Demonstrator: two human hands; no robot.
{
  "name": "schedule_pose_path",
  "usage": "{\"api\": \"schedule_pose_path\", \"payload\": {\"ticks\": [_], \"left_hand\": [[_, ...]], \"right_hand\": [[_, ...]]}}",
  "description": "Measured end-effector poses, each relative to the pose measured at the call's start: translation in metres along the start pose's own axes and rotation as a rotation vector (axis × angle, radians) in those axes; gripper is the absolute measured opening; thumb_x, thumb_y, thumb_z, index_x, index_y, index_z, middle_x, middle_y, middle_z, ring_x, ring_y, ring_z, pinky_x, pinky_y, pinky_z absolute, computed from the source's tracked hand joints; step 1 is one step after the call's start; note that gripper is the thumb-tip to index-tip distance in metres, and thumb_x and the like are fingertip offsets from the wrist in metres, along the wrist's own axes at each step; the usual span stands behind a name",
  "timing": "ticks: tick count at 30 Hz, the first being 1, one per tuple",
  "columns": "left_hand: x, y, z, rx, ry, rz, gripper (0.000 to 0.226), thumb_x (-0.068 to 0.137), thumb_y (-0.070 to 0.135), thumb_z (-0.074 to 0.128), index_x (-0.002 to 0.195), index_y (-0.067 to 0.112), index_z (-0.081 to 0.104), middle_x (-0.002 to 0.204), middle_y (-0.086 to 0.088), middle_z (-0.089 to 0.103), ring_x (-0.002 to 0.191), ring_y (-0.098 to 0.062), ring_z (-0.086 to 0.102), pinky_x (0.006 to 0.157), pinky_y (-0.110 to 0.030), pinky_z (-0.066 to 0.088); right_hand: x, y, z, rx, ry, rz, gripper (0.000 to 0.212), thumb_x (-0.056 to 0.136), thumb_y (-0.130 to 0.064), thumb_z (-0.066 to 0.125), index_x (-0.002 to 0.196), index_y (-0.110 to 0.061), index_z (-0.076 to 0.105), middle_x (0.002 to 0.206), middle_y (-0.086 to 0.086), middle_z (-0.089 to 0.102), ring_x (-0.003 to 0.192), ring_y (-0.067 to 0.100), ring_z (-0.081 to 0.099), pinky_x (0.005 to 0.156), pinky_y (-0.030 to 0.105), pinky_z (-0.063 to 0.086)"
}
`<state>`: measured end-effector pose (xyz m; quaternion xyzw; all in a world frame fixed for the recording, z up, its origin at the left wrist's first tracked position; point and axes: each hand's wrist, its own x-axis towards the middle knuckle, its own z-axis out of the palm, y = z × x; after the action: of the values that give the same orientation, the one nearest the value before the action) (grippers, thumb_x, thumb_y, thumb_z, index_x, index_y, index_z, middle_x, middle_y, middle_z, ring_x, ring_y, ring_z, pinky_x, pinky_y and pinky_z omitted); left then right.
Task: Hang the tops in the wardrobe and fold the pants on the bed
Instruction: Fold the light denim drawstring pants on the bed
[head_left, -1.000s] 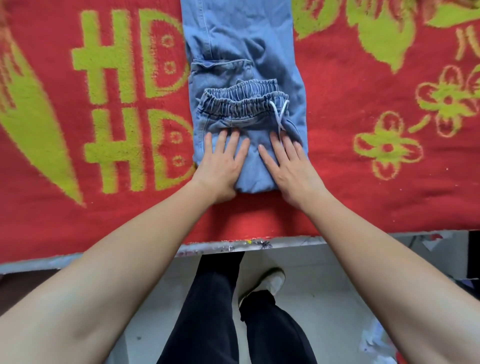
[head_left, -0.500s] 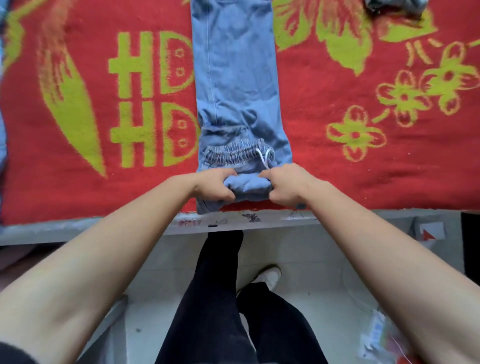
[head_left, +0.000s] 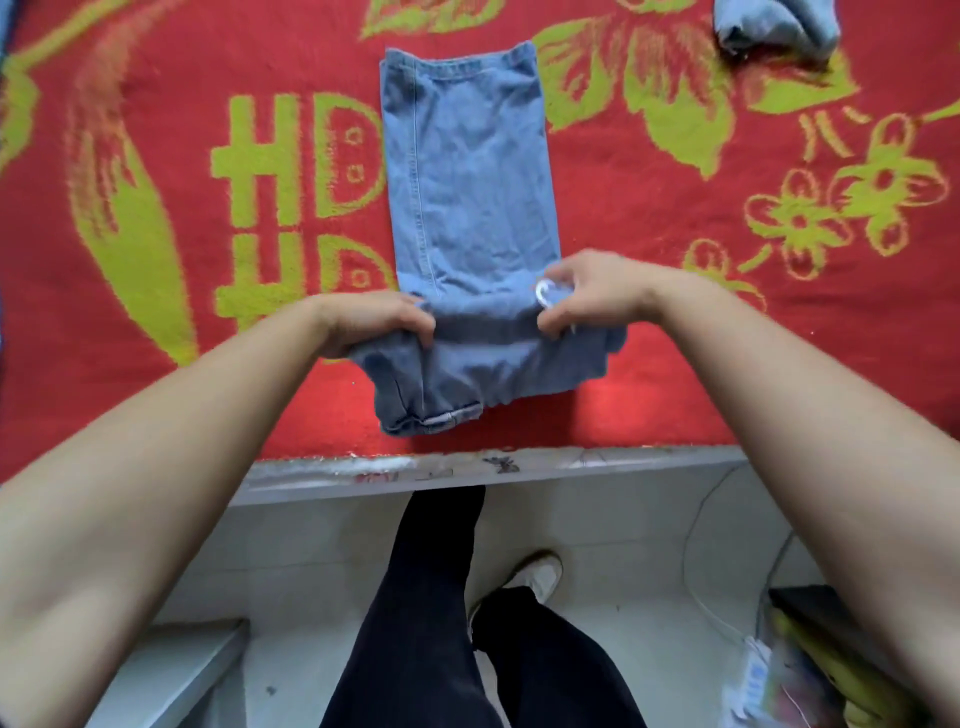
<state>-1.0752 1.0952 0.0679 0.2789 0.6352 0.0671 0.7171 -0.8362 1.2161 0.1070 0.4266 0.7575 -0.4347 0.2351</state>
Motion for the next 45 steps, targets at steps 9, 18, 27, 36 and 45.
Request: {"api": "schedule_pose_path", "payload": {"ticks": [9,18,27,36,45], "left_hand": [[0.073,0.01,-0.074,-0.44,0.715,0.07,0.065,0.077,0.077,0.051,0.11,0.021,0.055,0.105,0.002,0.065,0.093,-0.015,0.061,0.081,-0.037,0.049],[0.113,-0.03,-0.013,-0.276,0.756,0.037,0.071,0.069,0.066,0.074,0.114,0.017,0.049,0.113,0.004,0.064,0.109,-0.02,0.062,0.099,-0.038,0.046],[0.135,-0.03,-0.014,-0.145,0.747,-0.076,0.072,0.076,0.058,0.072,0.116,0.011,0.037,0.122,-0.013,0.06,0.115,-0.034,0.058,0.097,-0.041,0.044],[0.11,-0.06,0.005,-0.06,0.648,-0.136,0.075,0.07,0.078,0.061,0.109,0.019,0.034,0.115,-0.009,0.063,0.108,-0.035,0.061,0.094,-0.047,0.047],[0.116,-0.051,-0.012,-0.023,0.732,-0.084,0.1,0.06,0.074,0.074,0.129,0.012,0.035,0.132,-0.012,0.048,0.127,-0.031,0.044,0.107,-0.043,0.036]], "right_hand": [[0.117,0.036,-0.008,0.475,0.541,0.255,0.076,0.087,-0.054,0.064,0.149,-0.019,0.037,0.143,0.004,0.053,0.132,0.021,0.049,0.11,0.031,0.036],[0.128,0.027,0.068,0.224,0.574,0.313,0.082,0.093,-0.057,0.052,0.157,-0.037,0.005,0.137,0.009,0.042,0.113,0.042,0.057,0.094,0.043,0.044],[0.143,0.028,0.075,0.04,0.483,0.429,0.075,0.096,-0.06,0.041,0.157,-0.035,0.005,0.129,0.014,0.036,0.1,0.044,0.06,0.088,0.048,0.046],[0.105,0.031,0.095,0.007,0.393,0.453,0.067,0.096,-0.06,0.039,0.154,-0.048,0.006,0.115,0.013,0.042,0.098,0.046,0.06,0.087,0.048,0.047],[0.117,0.035,0.083,-0.129,0.434,0.443,0.076,0.09,-0.069,0.042,0.153,-0.029,0.025,0.156,0.018,0.019,0.141,0.036,0.024,0.113,0.049,0.024]]}}
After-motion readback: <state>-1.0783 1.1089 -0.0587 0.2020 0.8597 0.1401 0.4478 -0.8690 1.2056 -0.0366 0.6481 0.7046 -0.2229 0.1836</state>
